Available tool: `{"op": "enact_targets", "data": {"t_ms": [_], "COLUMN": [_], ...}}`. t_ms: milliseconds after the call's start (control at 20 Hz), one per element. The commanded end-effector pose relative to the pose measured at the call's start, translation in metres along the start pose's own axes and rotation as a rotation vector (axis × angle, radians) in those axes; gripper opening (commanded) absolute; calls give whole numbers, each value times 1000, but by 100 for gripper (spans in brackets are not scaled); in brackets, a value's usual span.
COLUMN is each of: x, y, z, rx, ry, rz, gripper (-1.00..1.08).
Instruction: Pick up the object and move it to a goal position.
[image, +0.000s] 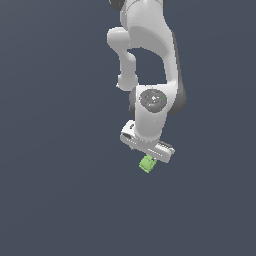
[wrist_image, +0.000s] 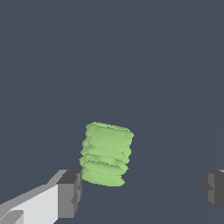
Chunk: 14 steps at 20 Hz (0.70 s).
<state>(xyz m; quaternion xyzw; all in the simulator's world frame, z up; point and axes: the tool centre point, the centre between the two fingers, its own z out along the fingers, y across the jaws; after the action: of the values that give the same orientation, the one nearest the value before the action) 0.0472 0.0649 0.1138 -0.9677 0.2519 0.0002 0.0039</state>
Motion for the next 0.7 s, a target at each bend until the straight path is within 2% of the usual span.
{"op": "enact_targets", "data": {"t_ms": [0,650], "x": [-1,-5], "y": [-7,-28], "z": [6,21], "rx": [-2,-7], "ry": [1,3], "rz": [51,186], "gripper": [100,100]}}
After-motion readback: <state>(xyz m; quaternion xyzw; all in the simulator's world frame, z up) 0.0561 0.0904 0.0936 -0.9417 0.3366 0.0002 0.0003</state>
